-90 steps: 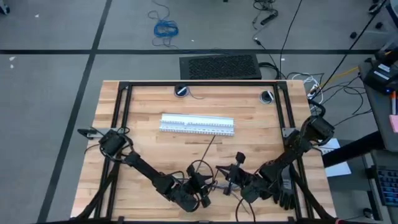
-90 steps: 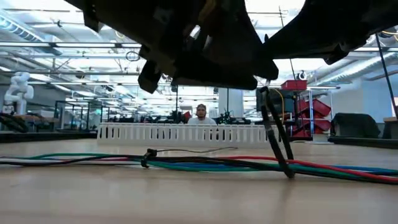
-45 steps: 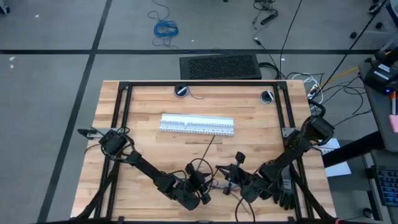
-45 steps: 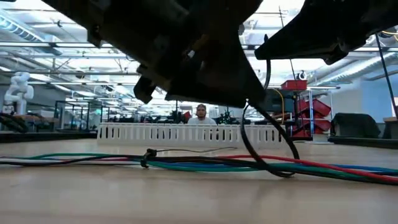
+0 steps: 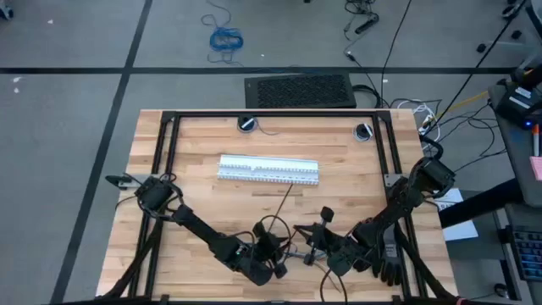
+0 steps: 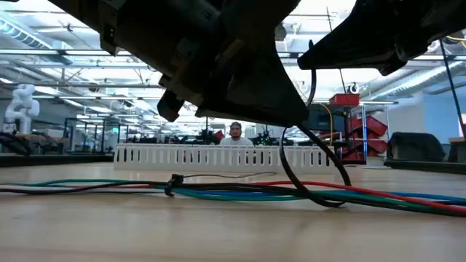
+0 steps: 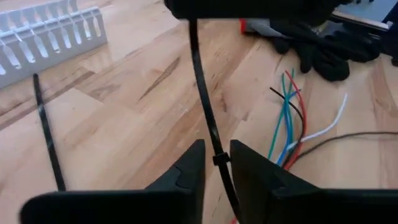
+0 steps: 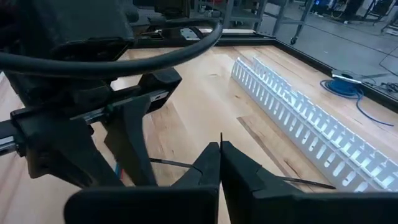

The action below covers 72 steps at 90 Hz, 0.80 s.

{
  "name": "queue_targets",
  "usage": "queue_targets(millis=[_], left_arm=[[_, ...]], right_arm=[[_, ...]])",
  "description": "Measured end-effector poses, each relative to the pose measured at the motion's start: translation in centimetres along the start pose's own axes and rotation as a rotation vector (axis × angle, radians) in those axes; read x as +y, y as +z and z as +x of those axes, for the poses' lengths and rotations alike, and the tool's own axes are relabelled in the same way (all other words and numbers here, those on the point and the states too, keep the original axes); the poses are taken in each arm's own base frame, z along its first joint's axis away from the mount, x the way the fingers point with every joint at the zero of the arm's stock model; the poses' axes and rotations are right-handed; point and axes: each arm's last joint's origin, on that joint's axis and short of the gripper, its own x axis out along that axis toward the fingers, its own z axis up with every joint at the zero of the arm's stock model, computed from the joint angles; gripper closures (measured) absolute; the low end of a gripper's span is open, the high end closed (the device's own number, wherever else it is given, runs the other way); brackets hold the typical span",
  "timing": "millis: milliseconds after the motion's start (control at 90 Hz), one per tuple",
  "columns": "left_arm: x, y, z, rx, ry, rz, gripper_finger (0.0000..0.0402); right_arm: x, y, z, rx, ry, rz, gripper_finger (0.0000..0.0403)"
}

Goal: Ziptie cables
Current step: Wrap the cables together using a zip tie

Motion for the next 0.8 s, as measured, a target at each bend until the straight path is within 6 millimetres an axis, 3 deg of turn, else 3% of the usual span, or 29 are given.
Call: queue_targets(millis=[167,544,800], left_arm=[[0.0,0.0,0.0,0.012,-0.014,0.028,0.0391],[0.1,-0.1,-0.1,0.027,-0.007,0.045,0.0394],[-0.2,-0.4,-0.6,0.037,-0.023,0.034,0.0395]], right_arm=[[0.1,0.2,0.0,-0.013,0.006,-0.012,0.0403],[0.0,2.7,-0.6,-0.113,-0.021,-0.059,0.0403],[-1.0,5.6,-2.9,-0.176,-0.074,-0.095,0.0403]])
